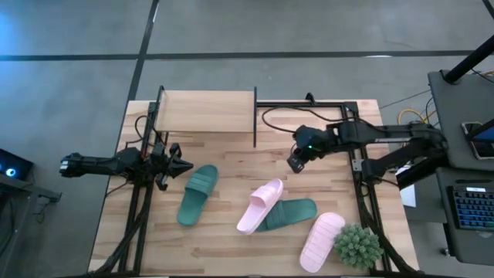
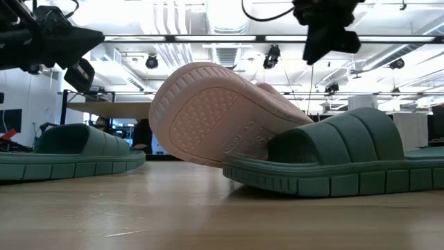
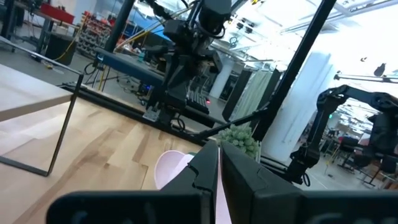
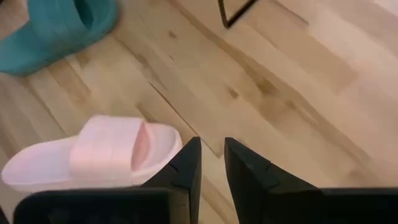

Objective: Pick and place slides into the shelf
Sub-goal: Put the left pink slide on the shelf

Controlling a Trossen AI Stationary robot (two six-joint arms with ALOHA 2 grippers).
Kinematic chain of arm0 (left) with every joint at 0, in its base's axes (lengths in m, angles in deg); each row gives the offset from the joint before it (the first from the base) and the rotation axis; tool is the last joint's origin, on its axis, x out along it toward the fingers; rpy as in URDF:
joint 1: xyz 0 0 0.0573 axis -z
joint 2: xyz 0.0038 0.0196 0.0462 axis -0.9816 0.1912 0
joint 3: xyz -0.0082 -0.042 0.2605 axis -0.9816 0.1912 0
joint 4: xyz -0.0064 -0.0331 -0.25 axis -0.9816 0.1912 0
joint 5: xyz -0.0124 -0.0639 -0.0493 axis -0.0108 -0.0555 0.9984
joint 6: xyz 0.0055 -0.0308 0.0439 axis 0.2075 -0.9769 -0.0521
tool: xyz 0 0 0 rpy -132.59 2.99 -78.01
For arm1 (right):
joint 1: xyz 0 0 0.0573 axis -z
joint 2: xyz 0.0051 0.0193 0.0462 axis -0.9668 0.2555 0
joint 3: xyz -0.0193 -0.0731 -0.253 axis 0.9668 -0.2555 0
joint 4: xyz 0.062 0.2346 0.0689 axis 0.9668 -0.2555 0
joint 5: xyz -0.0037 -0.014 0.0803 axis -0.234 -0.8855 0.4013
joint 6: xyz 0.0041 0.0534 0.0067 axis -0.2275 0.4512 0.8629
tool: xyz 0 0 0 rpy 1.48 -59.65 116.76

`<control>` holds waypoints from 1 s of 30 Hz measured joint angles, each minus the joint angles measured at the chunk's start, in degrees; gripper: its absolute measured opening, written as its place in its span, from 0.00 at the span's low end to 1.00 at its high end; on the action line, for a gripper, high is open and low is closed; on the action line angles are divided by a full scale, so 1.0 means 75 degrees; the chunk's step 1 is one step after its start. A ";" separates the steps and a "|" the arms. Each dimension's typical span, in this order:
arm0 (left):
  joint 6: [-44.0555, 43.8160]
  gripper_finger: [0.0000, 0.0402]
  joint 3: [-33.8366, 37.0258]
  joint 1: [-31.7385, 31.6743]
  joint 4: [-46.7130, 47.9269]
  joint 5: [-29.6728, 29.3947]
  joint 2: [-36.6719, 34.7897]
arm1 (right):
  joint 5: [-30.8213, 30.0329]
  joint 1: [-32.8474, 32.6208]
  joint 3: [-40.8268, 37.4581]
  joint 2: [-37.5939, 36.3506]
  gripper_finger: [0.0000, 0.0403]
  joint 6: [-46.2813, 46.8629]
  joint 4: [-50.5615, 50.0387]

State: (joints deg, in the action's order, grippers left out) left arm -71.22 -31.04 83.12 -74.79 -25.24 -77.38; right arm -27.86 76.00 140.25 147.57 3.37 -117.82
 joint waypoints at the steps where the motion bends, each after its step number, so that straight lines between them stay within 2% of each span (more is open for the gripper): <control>1: 0.0000 0.01 0.0000 0.0000 -0.0003 0.0000 -0.0002 | -0.0043 0.0027 0.0058 0.0081 0.16 -0.0070 0.0108; 4: 0.0000 0.01 0.0000 0.0000 0.0000 0.0003 -0.0003 | -0.0077 0.0176 0.0091 0.0280 0.15 -0.0294 0.0528; 8: 0.0000 0.01 0.0000 -0.0001 -0.0001 0.0003 0.0006 | -0.0061 0.0365 0.0045 0.0548 0.14 -0.0364 0.1738; 14: 0.0000 0.01 0.0000 0.0000 -0.0005 0.0006 -0.0006 | 0.0732 0.0309 0.0034 0.1053 0.15 -0.0814 0.2922; 18: 0.0000 0.01 0.0000 0.0000 -0.0012 0.0006 -0.0006 | 0.0662 0.0066 0.0019 0.1135 0.16 -0.0984 0.2958; 23: 0.0000 0.01 0.0000 -0.0001 -0.0015 0.0006 0.0004 | 0.0081 -0.0149 0.0020 0.0927 0.16 -0.1221 0.2713; 24: 0.0000 0.01 0.0000 -0.0001 -0.0005 0.0008 -0.0004 | 0.0228 -0.0146 0.0033 0.0892 0.16 -0.1180 0.2535; 28: 0.0000 0.01 0.0000 0.0000 -0.0018 0.0006 -0.0006 | 0.1674 -0.0134 0.0056 0.0899 0.15 -0.0871 0.1881; 30: 0.0000 0.01 0.0000 0.0000 -0.0018 0.0006 0.0000 | 0.1727 -0.0284 0.0051 0.0913 0.14 -0.0874 0.1807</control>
State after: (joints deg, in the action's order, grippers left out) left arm -71.22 -31.04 83.12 -74.93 -25.19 -77.39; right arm -14.91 73.87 140.64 154.42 -3.19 -104.26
